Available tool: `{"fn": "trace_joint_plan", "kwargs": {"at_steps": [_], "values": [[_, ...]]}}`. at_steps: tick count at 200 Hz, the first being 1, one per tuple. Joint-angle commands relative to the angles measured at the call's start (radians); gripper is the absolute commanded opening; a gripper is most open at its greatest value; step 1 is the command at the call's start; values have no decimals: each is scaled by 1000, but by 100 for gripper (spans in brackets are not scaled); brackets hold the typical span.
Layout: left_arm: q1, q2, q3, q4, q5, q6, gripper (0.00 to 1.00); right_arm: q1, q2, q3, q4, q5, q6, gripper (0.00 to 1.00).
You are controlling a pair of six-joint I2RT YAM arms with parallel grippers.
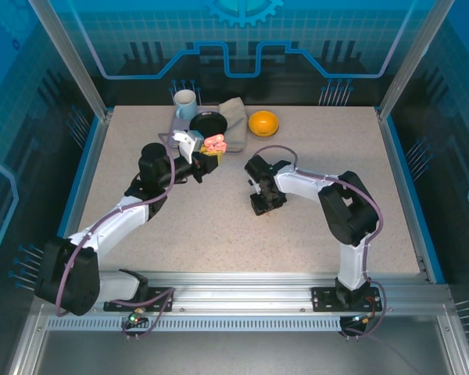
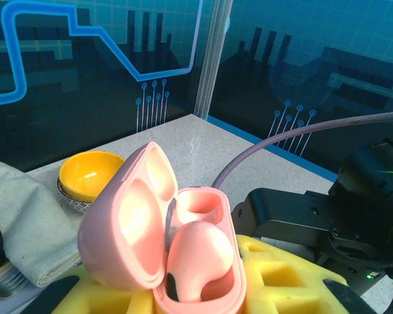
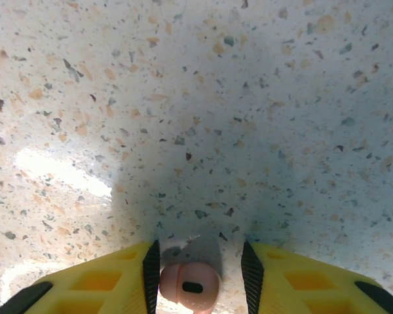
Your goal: Insert the wireless bluetooth earbuds into the charging case
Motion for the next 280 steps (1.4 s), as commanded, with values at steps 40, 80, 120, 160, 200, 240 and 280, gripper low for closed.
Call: {"fn": "trace_joint_plan", "kwargs": {"at_steps": [40,80,120,160,200,240,280], "values": [[8,7,42,0,17,-1,0,-21,0,-29,-50,-7,-40,39],[8,6,45,4,16,-1,0,-17,6,-22,-65,11,-46,38],[7,10,42,6,16,-3,0,-7,5,-19,-86,39,-58,39],[8,14,43,7,15,-2,0,6,13,-16,-99,41,-67,39],[8,15,42,9,12,-3,0,20,25,-3,-116,45,-69,35],[8,15,45,10,13,-4,0,21,20,-8,-127,49,-64,30],[8,17,48,5,15,-5,0,21,16,-15,-120,47,-57,20]]}}
